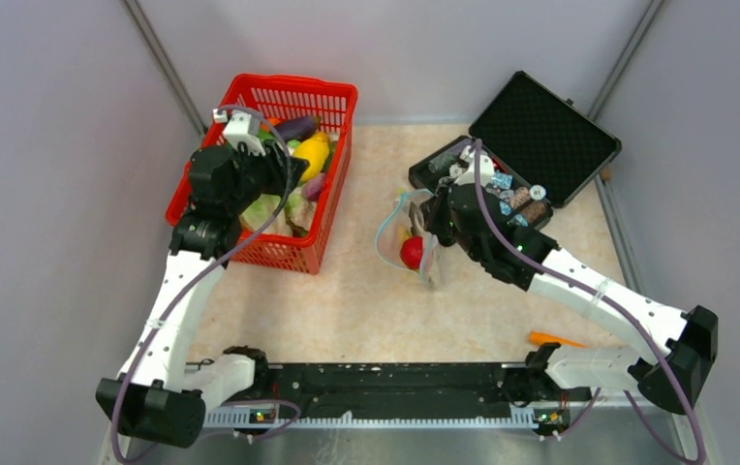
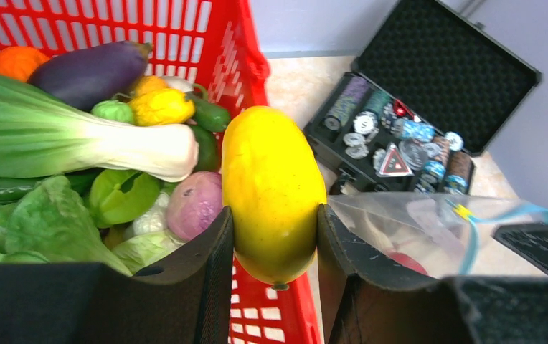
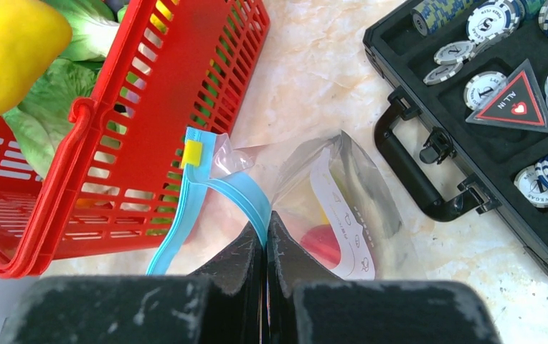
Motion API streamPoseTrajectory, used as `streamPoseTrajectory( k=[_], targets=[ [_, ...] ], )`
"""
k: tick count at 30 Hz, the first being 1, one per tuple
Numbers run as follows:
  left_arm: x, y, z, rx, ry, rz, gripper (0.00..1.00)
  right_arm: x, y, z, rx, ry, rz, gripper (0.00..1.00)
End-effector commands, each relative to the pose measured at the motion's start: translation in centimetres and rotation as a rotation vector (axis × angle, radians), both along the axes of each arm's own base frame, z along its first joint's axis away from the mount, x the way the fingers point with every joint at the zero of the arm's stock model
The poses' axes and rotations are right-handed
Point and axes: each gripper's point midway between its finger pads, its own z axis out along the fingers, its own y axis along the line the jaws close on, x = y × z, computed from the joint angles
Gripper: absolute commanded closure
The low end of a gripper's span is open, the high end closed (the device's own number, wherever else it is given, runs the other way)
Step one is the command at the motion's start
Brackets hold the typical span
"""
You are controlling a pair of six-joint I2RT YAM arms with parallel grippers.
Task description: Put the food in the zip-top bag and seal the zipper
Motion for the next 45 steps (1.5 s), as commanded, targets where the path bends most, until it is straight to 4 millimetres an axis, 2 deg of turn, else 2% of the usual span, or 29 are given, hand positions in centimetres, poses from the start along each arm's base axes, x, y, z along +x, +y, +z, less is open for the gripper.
streamPoseTrajectory(
  k=[1,5,15,20,24,28,34,37,40,45],
  targets=[
    [-2.9,-1.5,3.5,-0.024,-0.08,-0.131,0.9,0.8,0.3,1.7,0.051,-0.051,-0.018,1.0],
    [-5.5,-3.8,4.2,-0.044,-0.107,-0.314,0.9,1.0,0.6,1.8,0.056,-0.054,-0.016,1.0],
    [-11.1,-6.8,4.5,-0.091,-0.102,-0.617,0.9,1.3,1.0,2.0,0.055,-0.053,-0.009,1.0],
    [-14.1,-8.6,3.5,-0.114,-0.056,-0.805,0.89,1.3,1.1,1.8,0.062,-0.05,-0.015,1.0],
    [-15.6,-11.0,1.5,-0.061,-0.006,-0.878,0.88,1.3,1.4,1.8,0.063,-0.042,-0.004,1.0],
    [-15.6,-12.5,0.4,-0.03,0.034,-0.888,0.89,1.3,1.4,1.9,0.065,-0.041,-0.003,1.0],
    [-13.3,-12.9,-2.0,0.039,0.123,-0.793,0.91,1.3,1.2,1.9,0.071,-0.044,-0.012,1.0],
    [-12.3,-13.2,-2.6,0.057,0.143,-0.736,0.91,1.3,1.3,1.8,0.071,-0.04,-0.012,1.0],
    [-11.0,-14.2,-2.4,0.006,0.15,-0.67,0.92,1.4,1.4,1.7,0.073,-0.037,-0.012,1.0],
    [-9.4,-15.7,-3.3,-0.017,0.198,-0.547,0.92,1.4,1.5,1.8,0.082,-0.039,-0.013,1.0]
  ],
)
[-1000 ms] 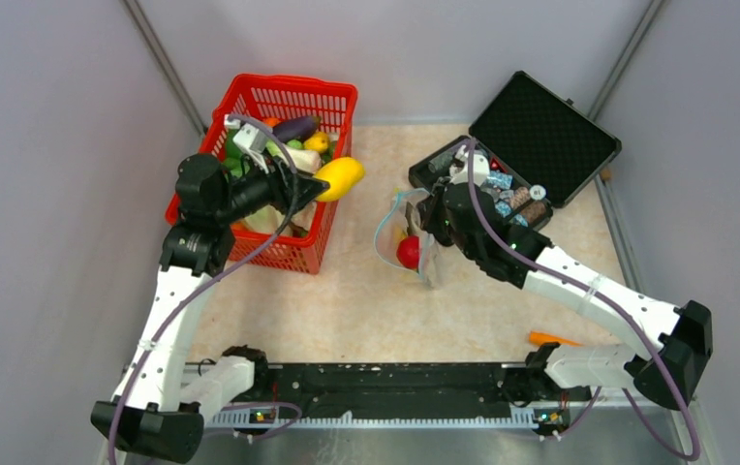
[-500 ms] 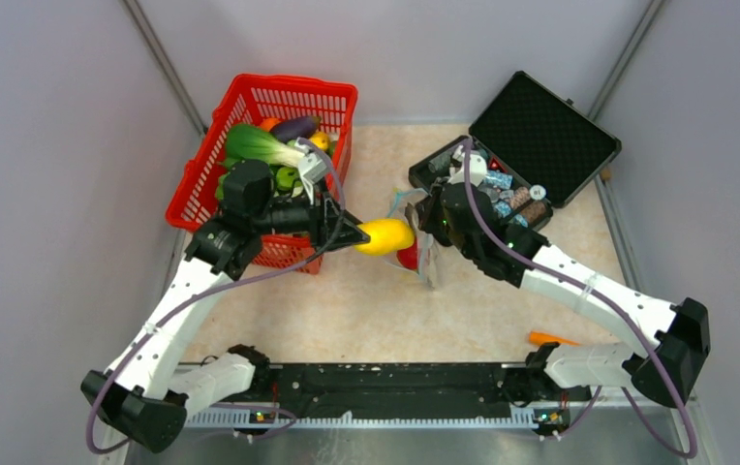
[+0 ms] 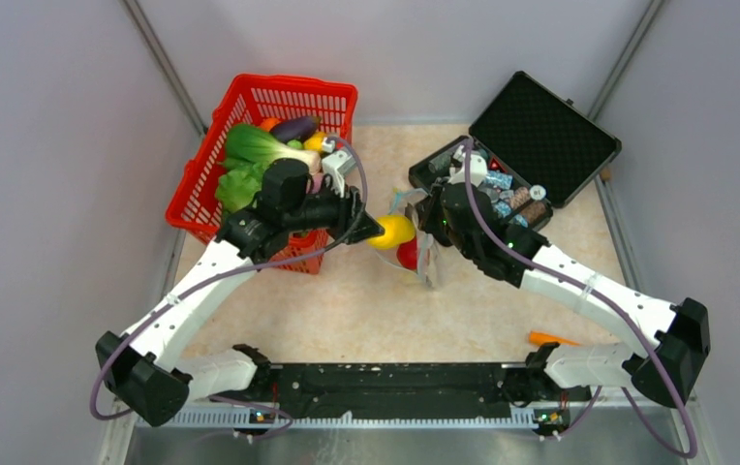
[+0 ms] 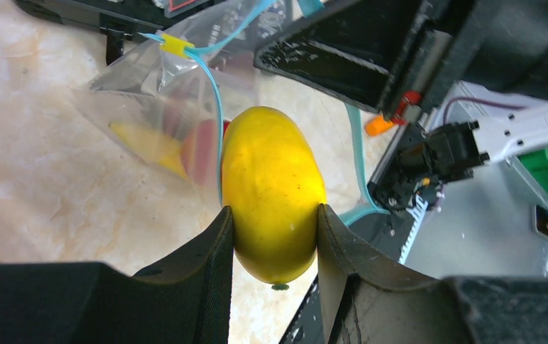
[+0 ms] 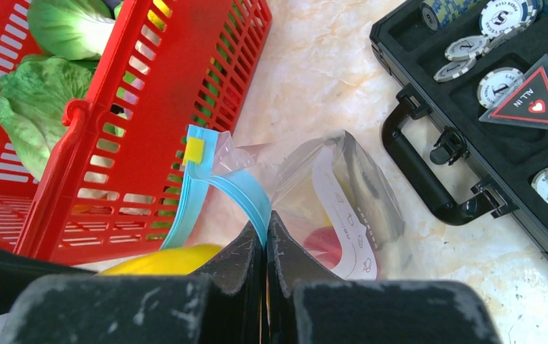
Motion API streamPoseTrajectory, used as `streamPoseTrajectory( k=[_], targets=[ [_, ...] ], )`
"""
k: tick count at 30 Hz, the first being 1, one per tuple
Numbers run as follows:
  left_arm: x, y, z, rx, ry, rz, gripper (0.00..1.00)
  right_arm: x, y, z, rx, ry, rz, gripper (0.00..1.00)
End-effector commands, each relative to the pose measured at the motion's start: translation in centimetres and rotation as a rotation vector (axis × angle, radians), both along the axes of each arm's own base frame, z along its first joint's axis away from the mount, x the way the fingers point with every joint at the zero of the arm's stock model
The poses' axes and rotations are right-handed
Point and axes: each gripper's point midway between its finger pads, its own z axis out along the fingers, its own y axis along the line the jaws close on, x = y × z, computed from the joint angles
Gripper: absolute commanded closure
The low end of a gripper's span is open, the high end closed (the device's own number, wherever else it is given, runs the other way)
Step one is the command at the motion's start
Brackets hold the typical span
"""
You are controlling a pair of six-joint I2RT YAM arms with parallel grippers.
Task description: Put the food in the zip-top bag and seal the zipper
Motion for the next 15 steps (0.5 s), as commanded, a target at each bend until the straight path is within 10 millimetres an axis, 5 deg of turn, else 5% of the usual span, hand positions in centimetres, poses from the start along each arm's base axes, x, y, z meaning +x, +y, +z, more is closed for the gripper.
streamPoseTrajectory(
  k=[1,13,15],
  targets=[
    [2.8,-1.3,1.9,-0.039,-0.045,0.166,0.91,0.7,0.6,2.6,0.077,-0.048,-0.012,1.0],
    [7.3,-1.3,0.2,0.111,-0.158,0.486,0.84,0.4,0.7,3.1,0.06,-0.063,-0.041,1.0],
    [7.9,-1.4,0.3,0.099,-0.173,0.511,0.74,0.4,0.6,3.1,0.07,-0.064,-0.044,1.0]
  ],
)
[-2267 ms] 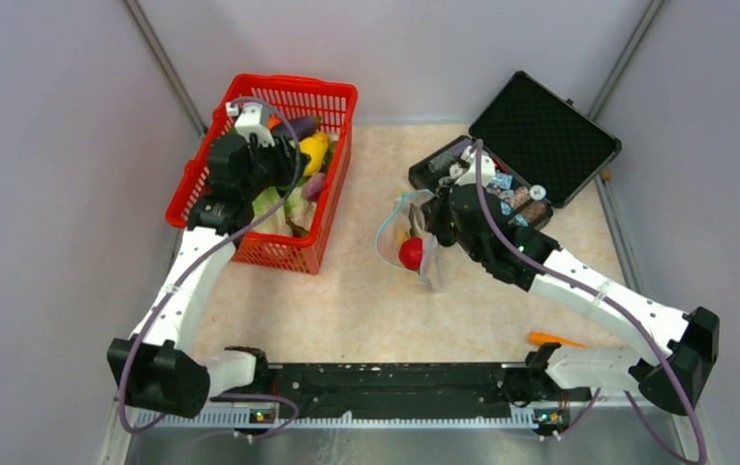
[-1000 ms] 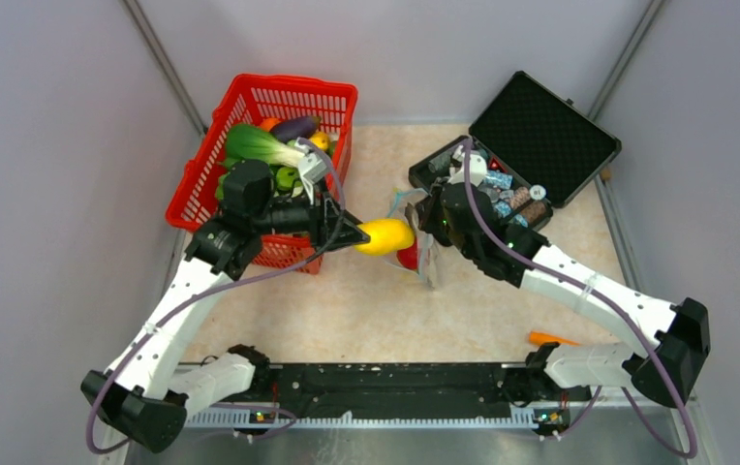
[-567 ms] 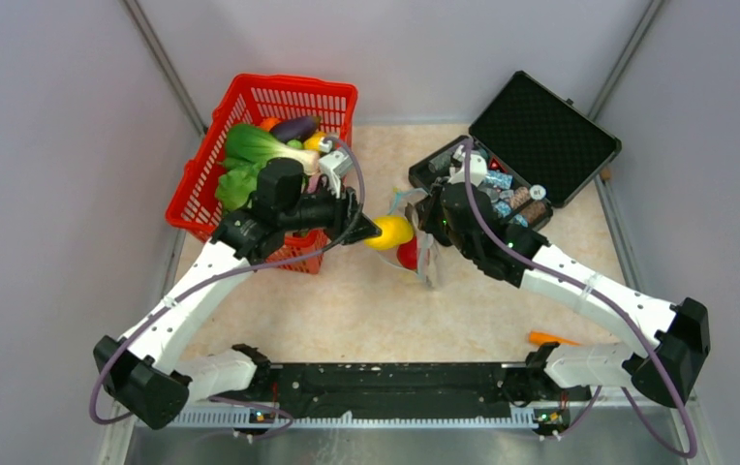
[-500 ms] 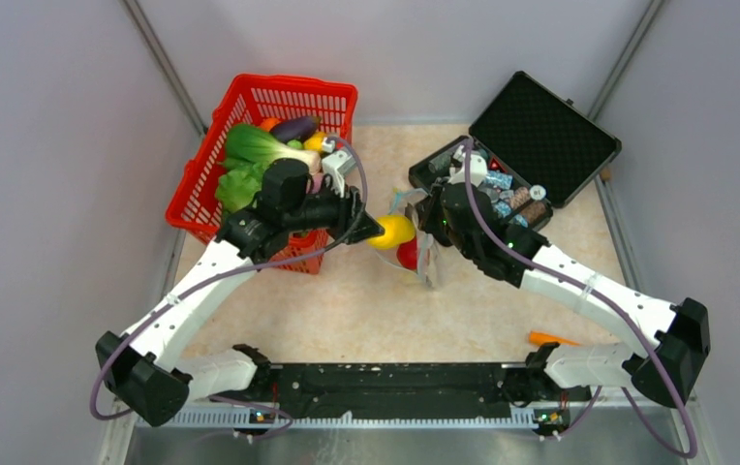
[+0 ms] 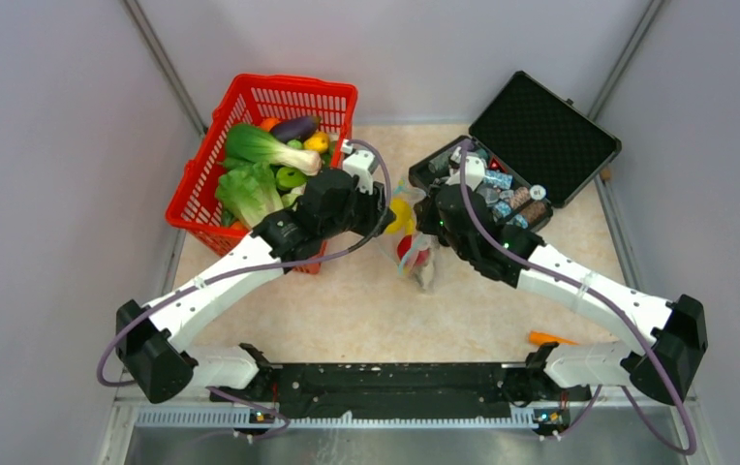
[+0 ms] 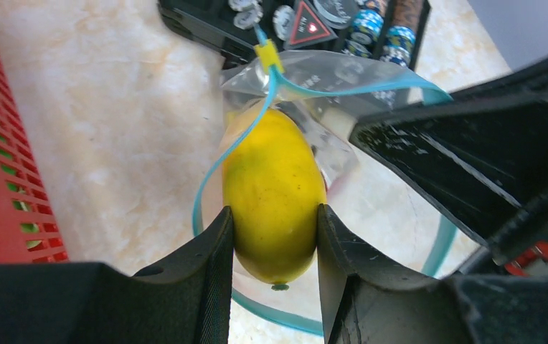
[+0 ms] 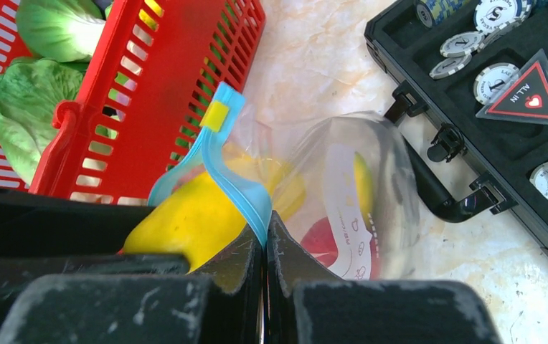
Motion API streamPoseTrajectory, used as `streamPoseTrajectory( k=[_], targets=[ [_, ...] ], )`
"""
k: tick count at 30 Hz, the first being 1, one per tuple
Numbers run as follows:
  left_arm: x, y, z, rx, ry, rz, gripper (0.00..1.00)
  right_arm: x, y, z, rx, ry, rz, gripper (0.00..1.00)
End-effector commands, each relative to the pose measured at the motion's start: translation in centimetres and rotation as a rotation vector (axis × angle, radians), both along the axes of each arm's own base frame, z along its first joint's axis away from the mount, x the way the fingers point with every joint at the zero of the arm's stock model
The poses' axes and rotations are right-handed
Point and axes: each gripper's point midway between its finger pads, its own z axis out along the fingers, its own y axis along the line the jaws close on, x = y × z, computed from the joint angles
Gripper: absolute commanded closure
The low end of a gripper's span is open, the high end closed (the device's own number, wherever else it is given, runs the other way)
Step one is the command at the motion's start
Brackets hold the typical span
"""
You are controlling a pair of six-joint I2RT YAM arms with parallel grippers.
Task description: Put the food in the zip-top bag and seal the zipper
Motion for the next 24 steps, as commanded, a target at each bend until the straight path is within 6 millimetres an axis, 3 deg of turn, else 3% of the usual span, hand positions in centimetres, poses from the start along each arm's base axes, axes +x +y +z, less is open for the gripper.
streamPoseTrajectory(
  k=[1,3,5,7,11,19,24],
  targets=[
    [3.5,0.5,2.9,-0.034,-0.13,0.164,0.73,0.3,0.3,3.5,0.079,-0.069,-0.03,1.0],
    [4.0,0.3,2.5,-0.024,-0.14,0.173,0.67,0.2,0.3,3.7,0.095,-0.073,-0.026,1.0],
    [3.8,-0.6,2.4,-0.041,-0.145,0.127,0.52,0.1,0.2,3.7,0.105,-0.077,-0.023,1.0],
    [3.2,-1.8,2.7,-0.082,-0.151,0.056,0.5,0.0,0.0,3.8,0.109,-0.081,-0.028,1.0],
    [2.1,-3.4,3.2,-0.138,-0.151,-0.045,0.34,-0.3,-0.4,3.7,0.113,-0.081,-0.035,1.0],
    [1.3,-2.6,4.3,-0.126,-0.188,-0.066,0.29,-0.2,-0.9,3.2,0.108,-0.074,-0.043,1.0],
    [0.6,-0.7,6.6,-0.135,-0.252,-0.029,0.22,-0.4,-0.2,3.8,0.193,-0.076,0.04,1.0]
  ],
)
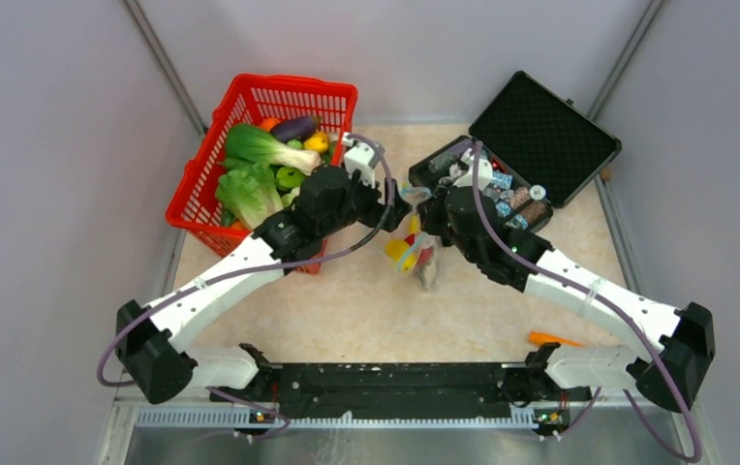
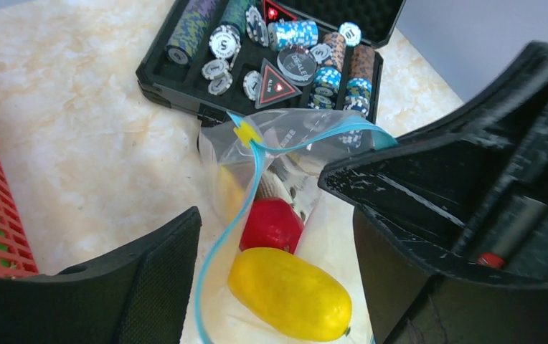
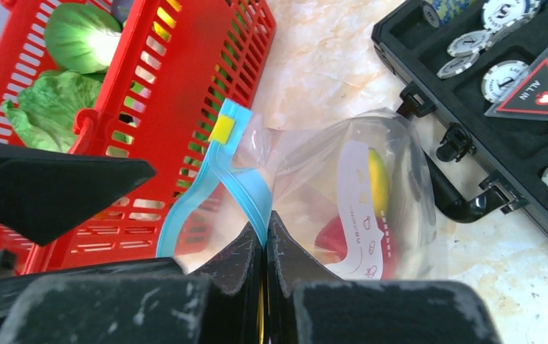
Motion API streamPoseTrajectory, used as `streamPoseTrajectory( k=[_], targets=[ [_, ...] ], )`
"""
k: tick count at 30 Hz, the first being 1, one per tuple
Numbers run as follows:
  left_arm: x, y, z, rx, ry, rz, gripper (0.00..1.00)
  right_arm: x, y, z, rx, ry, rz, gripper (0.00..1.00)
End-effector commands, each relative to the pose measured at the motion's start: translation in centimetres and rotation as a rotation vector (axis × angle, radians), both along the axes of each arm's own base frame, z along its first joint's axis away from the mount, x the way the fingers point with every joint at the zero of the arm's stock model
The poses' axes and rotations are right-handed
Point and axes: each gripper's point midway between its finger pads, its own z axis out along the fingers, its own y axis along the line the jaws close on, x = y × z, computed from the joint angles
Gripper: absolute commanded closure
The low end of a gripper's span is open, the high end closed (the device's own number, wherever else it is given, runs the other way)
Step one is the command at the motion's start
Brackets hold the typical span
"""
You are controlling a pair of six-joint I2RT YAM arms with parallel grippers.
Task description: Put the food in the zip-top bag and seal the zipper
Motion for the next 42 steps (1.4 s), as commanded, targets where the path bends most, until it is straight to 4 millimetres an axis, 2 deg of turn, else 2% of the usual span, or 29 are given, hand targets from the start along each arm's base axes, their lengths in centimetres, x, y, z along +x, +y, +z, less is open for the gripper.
streamPoseTrajectory(
  k=[1,3,6,10,13,16,20,23,26,27,31,35,38,42],
  targets=[
    [-0.6,2.4,4.7,-0.052,-0.139,0.05,0.21,-0.5,0.9,4.0,0.18,-0.095,0.088,1.0],
    [-0.6,4.0,5.9,-0.053,-0.171,0.107,0.18,-1.0,0.6,5.6,0.239,-0.147,0.106,1.0],
    [0.2,7.0,6.4,-0.007,-0.207,0.213,0.06,-1.1,0.3,7.2,0.236,-0.199,0.12,1.0],
    [2.7,12.1,5.1,0.078,-0.169,0.36,0.01,-0.4,-0.6,5.4,0.114,-0.107,0.057,1.0],
    [4.9,15.9,4.0,0.071,-0.092,0.432,0.01,-0.4,-0.1,4.6,0.107,-0.09,0.075,1.0],
    [6.9,18.6,3.4,0.09,-0.062,0.495,0.01,-0.5,0.5,4.4,0.12,-0.088,0.101,1.0],
    [10.0,19.7,3.3,0.06,-0.029,0.464,0.01,-0.4,0.7,4.0,0.108,-0.073,0.109,1.0],
    [12.8,21.6,2.8,0.04,0.037,0.517,0.02,-0.6,0.8,3.9,0.11,-0.071,0.12,1.0],
    [15.0,22.7,2.0,0.058,0.067,0.548,0.05,-0.7,0.7,3.6,0.105,-0.066,0.119,1.0],
    [16.0,22.8,1.1,0.065,0.084,0.542,0.05,-0.7,0.7,3.4,0.1,-0.063,0.116,1.0],
    [18.9,23.9,2.1,0.053,0.089,0.578,0.08,-0.4,0.7,3.4,0.097,-0.064,0.108,1.0],
    [20.4,24.0,3.1,0.075,0.087,0.547,0.13,-0.4,0.8,3.2,0.088,-0.059,0.112,1.0],
    [20.6,23.5,2.3,0.101,0.08,0.493,0.08,-0.3,0.5,3.1,0.077,-0.058,0.095,1.0],
    [23.7,24.7,2.9,0.086,0.024,0.536,0.06,0.0,0.7,3.1,0.069,-0.06,0.1,1.0]
  ],
)
